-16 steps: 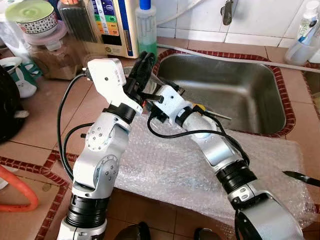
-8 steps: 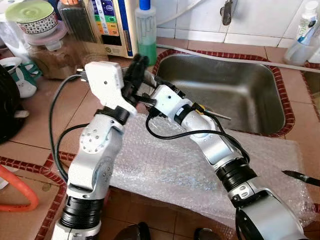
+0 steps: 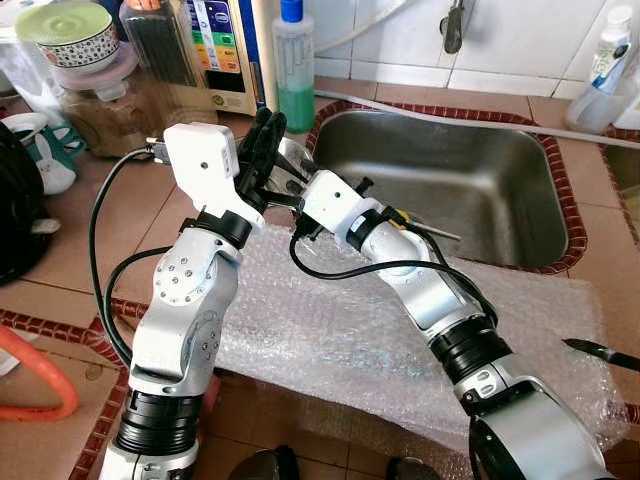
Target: Kitchen organization
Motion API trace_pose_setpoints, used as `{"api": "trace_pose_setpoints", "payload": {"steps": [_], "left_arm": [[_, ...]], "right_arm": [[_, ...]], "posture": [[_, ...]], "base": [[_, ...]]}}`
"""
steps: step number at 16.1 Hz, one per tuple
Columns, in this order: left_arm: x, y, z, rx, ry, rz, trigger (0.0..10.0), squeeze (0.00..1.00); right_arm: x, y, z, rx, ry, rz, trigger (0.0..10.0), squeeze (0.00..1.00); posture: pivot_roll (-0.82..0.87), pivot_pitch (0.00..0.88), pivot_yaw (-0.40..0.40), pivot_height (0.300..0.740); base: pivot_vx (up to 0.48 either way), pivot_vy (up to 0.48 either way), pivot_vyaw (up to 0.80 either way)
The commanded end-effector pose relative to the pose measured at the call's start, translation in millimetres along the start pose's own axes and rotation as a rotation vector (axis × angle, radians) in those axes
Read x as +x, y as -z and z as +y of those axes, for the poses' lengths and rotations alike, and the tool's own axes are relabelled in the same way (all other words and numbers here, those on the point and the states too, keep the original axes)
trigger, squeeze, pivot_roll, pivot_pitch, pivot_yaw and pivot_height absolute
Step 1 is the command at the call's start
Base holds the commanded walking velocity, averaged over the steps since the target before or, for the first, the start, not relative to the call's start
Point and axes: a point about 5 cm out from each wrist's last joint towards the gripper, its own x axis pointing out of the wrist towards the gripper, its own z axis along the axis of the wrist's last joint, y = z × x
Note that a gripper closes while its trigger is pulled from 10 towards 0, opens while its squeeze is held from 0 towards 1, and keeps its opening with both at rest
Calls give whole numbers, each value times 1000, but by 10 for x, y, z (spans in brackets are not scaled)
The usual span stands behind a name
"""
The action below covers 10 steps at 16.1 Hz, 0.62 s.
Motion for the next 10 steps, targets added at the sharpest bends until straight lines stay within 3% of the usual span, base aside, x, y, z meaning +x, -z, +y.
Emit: {"api": "trace_pose_setpoints", "payload": {"steps": [1,2,3,4,9,10], "left_arm": [[-12,-31,18,11,-4,-18,1098,0],[-20,-33,15,15,-1,-18,1373,0],[-31,-24,17,15,0,-15,4353,0],[-53,-2,29,19,-6,-3,10000,0],[-71,17,3,1,5,0,10000,0],[-67,17,-7,-4,10,-1,10000,600]], "right_arm": [[27,-41,-6,3,-5,-18,0,0],[32,-43,-7,-3,-7,-19,0,0],[38,-41,-21,-3,-2,-17,0,0],[34,-29,-36,-7,7,-11,0,0],[-106,182,-222,17,88,57,0,0],[-115,190,-241,14,94,59,0,0]], "posture": [[-91,136,51,740],[-93,132,50,740],[-94,131,52,740],[-95,131,52,740],[-100,134,57,740],[-100,134,57,740]], "base": [[0,0,0],[0,0,0],[0,0,0],[0,0,0],[0,0,0],[0,0,0]]}}
